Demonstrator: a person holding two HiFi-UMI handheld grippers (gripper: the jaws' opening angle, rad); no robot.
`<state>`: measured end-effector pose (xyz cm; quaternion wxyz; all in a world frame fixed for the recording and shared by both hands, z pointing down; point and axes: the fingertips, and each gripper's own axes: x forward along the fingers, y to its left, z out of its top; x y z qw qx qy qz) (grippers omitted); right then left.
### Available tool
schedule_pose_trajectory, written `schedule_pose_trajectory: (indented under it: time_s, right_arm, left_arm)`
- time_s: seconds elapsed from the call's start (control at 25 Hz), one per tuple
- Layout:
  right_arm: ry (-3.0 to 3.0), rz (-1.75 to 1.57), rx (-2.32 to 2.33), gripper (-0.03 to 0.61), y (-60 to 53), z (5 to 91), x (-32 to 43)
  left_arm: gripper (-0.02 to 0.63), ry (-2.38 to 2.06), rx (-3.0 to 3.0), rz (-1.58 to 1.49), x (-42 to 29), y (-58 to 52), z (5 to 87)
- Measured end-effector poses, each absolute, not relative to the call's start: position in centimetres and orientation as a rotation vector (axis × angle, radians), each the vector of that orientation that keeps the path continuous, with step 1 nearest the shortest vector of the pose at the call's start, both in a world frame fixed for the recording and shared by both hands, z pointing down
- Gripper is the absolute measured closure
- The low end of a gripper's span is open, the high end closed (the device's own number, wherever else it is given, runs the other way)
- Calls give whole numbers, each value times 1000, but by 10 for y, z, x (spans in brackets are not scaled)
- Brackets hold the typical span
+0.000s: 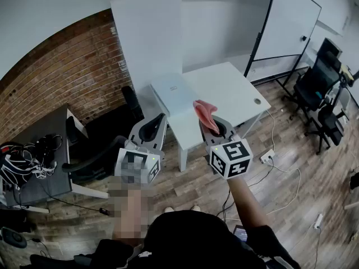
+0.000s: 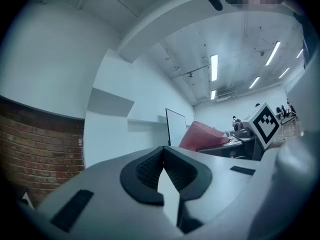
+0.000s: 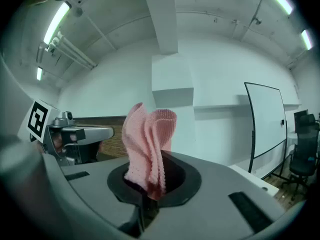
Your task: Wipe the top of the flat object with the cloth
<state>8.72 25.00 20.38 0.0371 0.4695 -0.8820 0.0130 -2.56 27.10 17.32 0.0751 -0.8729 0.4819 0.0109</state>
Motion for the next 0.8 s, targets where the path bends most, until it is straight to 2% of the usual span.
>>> schedule_pose_trajectory:
  time_s: [0.8]
  right_arm:
    - [-2731, 62, 1400, 534, 245, 210, 104]
  left_arm:
    - [601, 1468, -2615, 21, -7, 266, 176]
